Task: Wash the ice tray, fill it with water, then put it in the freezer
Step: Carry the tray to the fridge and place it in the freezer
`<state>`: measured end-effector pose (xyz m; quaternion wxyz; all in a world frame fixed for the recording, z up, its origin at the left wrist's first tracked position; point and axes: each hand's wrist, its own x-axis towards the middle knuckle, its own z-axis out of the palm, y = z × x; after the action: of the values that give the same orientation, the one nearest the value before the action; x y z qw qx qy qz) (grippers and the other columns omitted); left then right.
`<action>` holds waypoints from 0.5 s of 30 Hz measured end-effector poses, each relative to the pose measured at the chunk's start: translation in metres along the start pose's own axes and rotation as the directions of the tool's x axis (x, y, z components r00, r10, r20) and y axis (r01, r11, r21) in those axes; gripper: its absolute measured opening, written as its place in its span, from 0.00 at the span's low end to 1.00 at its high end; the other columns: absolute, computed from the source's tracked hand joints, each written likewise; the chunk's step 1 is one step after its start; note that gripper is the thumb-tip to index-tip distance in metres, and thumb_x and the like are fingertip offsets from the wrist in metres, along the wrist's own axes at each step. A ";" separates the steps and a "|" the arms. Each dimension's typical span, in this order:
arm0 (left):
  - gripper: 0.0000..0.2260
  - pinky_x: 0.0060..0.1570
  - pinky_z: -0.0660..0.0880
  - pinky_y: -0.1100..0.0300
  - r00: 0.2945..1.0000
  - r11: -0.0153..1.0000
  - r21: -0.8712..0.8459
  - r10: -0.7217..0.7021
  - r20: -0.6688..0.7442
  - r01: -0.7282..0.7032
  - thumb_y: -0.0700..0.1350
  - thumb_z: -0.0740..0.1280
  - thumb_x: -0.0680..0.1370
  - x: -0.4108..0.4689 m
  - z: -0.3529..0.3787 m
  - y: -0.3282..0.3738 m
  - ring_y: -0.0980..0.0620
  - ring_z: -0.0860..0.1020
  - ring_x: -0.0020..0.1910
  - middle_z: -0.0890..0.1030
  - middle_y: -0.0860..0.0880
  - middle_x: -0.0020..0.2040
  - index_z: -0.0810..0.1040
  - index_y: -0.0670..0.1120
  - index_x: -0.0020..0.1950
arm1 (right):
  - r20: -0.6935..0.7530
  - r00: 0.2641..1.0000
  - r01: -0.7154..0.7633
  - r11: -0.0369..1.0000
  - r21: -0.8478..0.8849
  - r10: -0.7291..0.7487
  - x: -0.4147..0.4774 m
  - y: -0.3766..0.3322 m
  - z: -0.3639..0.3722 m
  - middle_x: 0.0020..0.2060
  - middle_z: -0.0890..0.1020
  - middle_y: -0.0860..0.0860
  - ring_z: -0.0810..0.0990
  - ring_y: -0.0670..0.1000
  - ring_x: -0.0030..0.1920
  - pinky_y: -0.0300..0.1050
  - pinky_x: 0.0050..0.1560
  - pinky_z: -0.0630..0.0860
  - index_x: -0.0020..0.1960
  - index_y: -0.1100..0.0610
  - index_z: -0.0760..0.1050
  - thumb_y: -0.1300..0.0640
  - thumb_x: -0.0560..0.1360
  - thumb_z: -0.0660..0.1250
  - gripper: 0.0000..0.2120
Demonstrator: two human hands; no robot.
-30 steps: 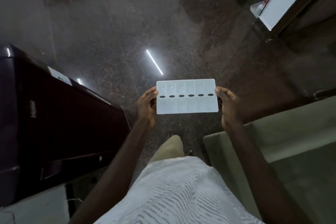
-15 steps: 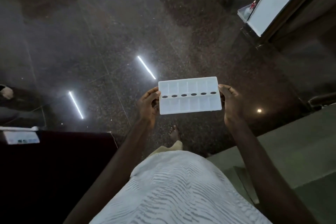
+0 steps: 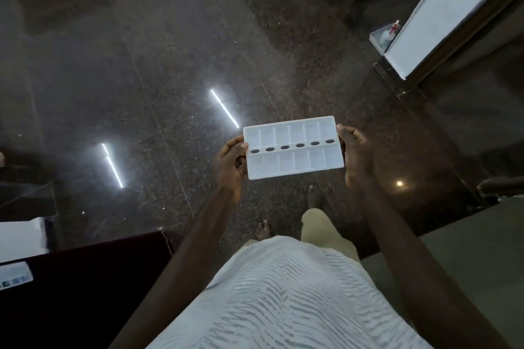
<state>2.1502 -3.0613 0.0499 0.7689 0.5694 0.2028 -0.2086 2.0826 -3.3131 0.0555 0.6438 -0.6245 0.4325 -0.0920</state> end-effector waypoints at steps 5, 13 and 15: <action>0.09 0.42 0.80 0.57 0.991 0.994 -0.064 0.078 -0.107 -0.085 0.40 0.70 0.79 0.018 0.019 0.010 0.52 0.80 0.41 0.85 0.47 0.48 0.82 0.45 0.59 | 0.109 0.993 0.050 0.997 -0.066 -0.042 0.055 -0.029 0.026 0.41 0.85 0.54 0.83 0.55 0.42 0.53 0.44 0.79 0.44 0.52 0.81 0.48 0.80 0.69 0.10; 0.07 0.38 0.76 0.59 0.903 0.962 -0.211 0.072 -0.424 -0.175 0.41 0.69 0.80 0.022 0.055 -0.013 0.53 0.80 0.40 0.84 0.49 0.46 0.82 0.47 0.57 | 0.470 0.881 0.198 0.944 -0.266 -0.052 0.136 -0.069 0.065 0.38 0.83 0.54 0.80 0.44 0.32 0.40 0.34 0.77 0.50 0.64 0.80 0.52 0.82 0.67 0.14; 0.07 0.37 0.76 0.61 0.864 0.942 -0.260 0.056 -0.501 -0.211 0.40 0.69 0.80 0.016 0.064 -0.025 0.53 0.80 0.39 0.84 0.49 0.46 0.82 0.47 0.56 | 0.548 0.836 0.210 0.939 -0.273 -0.027 0.150 -0.073 0.074 0.38 0.83 0.52 0.79 0.48 0.36 0.45 0.37 0.77 0.49 0.63 0.80 0.51 0.81 0.68 0.14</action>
<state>2.1545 -3.1307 0.0390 0.7843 0.4902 0.3791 0.0297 2.2546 -3.3730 0.0417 0.6210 -0.7475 0.2043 0.1178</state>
